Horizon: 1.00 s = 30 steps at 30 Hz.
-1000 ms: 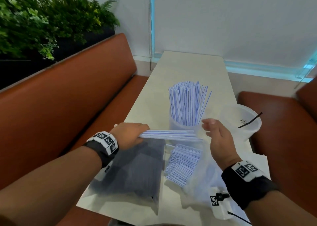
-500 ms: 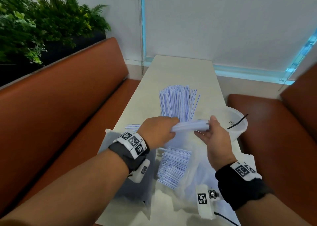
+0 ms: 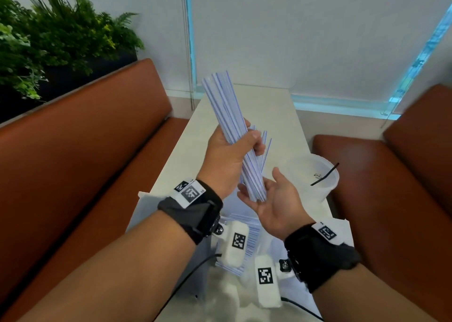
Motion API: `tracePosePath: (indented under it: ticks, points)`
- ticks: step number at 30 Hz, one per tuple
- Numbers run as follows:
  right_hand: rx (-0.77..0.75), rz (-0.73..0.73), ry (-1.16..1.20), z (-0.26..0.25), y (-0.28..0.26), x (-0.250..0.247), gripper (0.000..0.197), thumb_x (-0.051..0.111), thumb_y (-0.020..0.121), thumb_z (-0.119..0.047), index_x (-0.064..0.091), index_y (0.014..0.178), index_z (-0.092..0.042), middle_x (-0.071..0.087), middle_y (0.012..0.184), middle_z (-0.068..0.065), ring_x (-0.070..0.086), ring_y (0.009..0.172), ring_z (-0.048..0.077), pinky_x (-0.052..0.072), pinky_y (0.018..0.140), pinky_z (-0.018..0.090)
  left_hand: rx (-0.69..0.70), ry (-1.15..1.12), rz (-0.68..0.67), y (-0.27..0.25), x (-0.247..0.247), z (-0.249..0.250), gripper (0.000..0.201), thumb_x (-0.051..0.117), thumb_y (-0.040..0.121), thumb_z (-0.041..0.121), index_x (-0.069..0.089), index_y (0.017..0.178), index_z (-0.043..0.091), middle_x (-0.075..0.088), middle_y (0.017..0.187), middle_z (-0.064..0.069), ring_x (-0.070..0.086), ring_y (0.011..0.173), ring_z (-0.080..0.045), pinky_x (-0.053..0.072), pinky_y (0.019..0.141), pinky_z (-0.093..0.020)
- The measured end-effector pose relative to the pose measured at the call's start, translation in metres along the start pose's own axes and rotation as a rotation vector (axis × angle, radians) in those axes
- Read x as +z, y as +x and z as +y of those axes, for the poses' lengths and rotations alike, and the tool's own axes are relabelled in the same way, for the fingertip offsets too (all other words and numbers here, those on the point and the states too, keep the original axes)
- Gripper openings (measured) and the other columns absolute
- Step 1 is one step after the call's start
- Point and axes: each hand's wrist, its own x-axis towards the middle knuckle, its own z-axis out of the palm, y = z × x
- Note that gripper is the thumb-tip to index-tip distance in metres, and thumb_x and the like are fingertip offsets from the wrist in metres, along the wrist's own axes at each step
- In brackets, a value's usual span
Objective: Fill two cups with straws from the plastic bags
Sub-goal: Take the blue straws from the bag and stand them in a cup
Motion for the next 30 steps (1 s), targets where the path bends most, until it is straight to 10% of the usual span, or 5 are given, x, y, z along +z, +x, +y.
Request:
tracePosePath:
  ticks: [5, 10, 19, 24, 30]
  points:
    - [-0.049, -0.111, -0.239, 0.001, -0.002, 0.002, 0.068, 0.042, 0.100, -0.062, 0.069, 0.122, -0.003, 0.069, 0.120, 0.022, 0.067, 0.114, 0.035, 0.054, 0.100, 0.050, -0.020, 0.000, 0.042, 0.002, -0.003, -0.001, 0.017, 0.065, 0.089, 0.003, 0.058, 0.091, 0.019, 0.058, 0.070, -0.008, 0.058, 0.061, -0.024, 0.053, 0.063, -0.036]
    - [-0.549, -0.225, -0.985, 0.003, -0.005, 0.001, 0.030, 0.069, 0.082, -0.050, 0.066, 0.103, -0.029, 0.072, 0.096, -0.002, 0.067, 0.092, 0.021, 0.056, 0.086, 0.039, -0.063, 0.001, 0.071, 0.003, -0.010, -0.002, 0.015, 0.065, 0.092, 0.003, 0.058, 0.094, 0.017, 0.059, 0.070, -0.009, 0.058, 0.061, -0.024, 0.053, 0.063, -0.035]
    - [-0.646, 0.020, -1.536, 0.005, 0.014, -0.005, 0.032, 0.048, 0.096, -0.058, 0.035, 0.082, -0.032, 0.054, 0.069, -0.004, 0.051, 0.061, 0.008, 0.038, 0.053, 0.031, -0.012, 0.054, 0.043, 0.025, -0.012, 0.030, 0.014, 0.056, 0.096, -0.003, 0.054, 0.097, 0.011, 0.054, 0.068, -0.009, 0.055, 0.061, -0.026, 0.053, 0.062, -0.036]
    - [-0.572, 0.012, -1.876, -0.003, 0.027, -0.013, 0.053, 0.062, 0.090, -0.053, 0.042, 0.137, -0.036, 0.051, 0.127, -0.012, 0.063, 0.098, 0.015, 0.049, 0.076, 0.034, 0.160, 0.121, 0.199, 0.054, -0.024, 0.041, 0.016, 0.054, 0.094, -0.002, 0.052, 0.088, 0.013, 0.054, 0.065, -0.003, 0.053, 0.057, -0.021, 0.050, 0.061, -0.036]
    - [-0.437, -0.143, -2.088, 0.001, 0.040, -0.017, 0.026, 0.038, 0.106, -0.042, 0.053, 0.116, -0.023, 0.053, 0.111, 0.000, 0.056, 0.095, 0.024, 0.040, 0.072, 0.034, 0.082, 0.609, 0.200, 0.045, -0.049, -0.002, 0.009, 0.061, 0.094, 0.015, 0.057, 0.086, 0.016, 0.061, 0.071, -0.001, 0.058, 0.061, -0.011, 0.048, 0.060, -0.020]
